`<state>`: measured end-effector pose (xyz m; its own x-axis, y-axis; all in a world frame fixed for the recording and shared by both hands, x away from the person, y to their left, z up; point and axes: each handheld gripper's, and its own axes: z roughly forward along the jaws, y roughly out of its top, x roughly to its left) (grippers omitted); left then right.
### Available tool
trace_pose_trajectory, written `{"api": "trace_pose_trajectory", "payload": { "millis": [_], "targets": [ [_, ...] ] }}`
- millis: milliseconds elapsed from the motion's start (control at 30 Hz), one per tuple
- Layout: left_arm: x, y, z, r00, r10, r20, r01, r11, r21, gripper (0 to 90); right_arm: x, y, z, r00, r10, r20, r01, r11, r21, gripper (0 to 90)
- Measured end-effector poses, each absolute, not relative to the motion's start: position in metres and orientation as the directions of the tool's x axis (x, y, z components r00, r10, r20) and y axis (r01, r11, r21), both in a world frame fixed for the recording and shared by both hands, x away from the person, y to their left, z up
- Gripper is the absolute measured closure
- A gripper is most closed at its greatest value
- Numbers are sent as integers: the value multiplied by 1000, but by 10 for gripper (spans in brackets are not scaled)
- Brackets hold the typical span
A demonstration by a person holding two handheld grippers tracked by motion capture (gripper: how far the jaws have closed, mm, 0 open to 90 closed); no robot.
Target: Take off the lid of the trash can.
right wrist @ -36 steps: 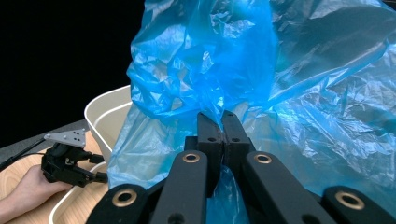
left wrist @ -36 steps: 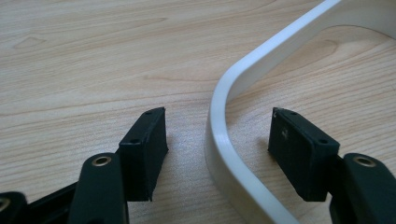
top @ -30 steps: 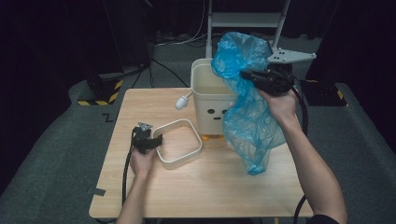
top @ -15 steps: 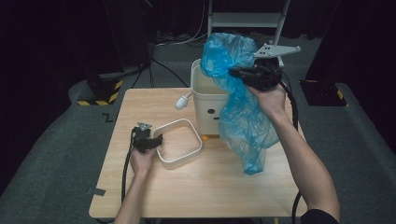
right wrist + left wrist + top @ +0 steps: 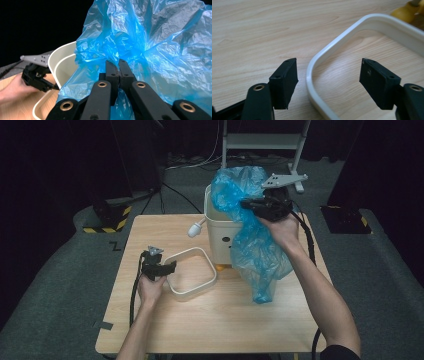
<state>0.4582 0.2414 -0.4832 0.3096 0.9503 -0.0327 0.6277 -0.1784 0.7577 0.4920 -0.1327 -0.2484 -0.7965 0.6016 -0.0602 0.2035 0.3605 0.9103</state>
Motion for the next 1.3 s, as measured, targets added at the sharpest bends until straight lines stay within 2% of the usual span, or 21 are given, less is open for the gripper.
{"api": "trace_pose_trajectory", "payload": {
  "millis": [200,367,600,700,900,1300],
  "targets": [
    [457,236,-461,379,923,-67,606,-193,772,303,494,-135,-255,-800,599,-40,222,358,907,893],
    [459,232,-443,422,905,-59,586,-222,779,287,497,-138,-256,-806,592,-10,246,350,904,892],
    [457,226,-403,492,868,-67,528,-237,815,287,499,-140,-258,-808,589,5,266,358,895,892],
    [456,226,-389,519,849,-98,519,-222,825,282,499,-141,-260,-809,587,6,269,362,892,892],
    [458,225,-368,549,826,-127,503,-205,839,255,500,-141,-263,-808,589,13,281,367,887,892],
    [466,209,-321,601,793,-102,439,-221,871,263,501,-139,-265,-808,590,5,286,385,877,891]
  ]
}}
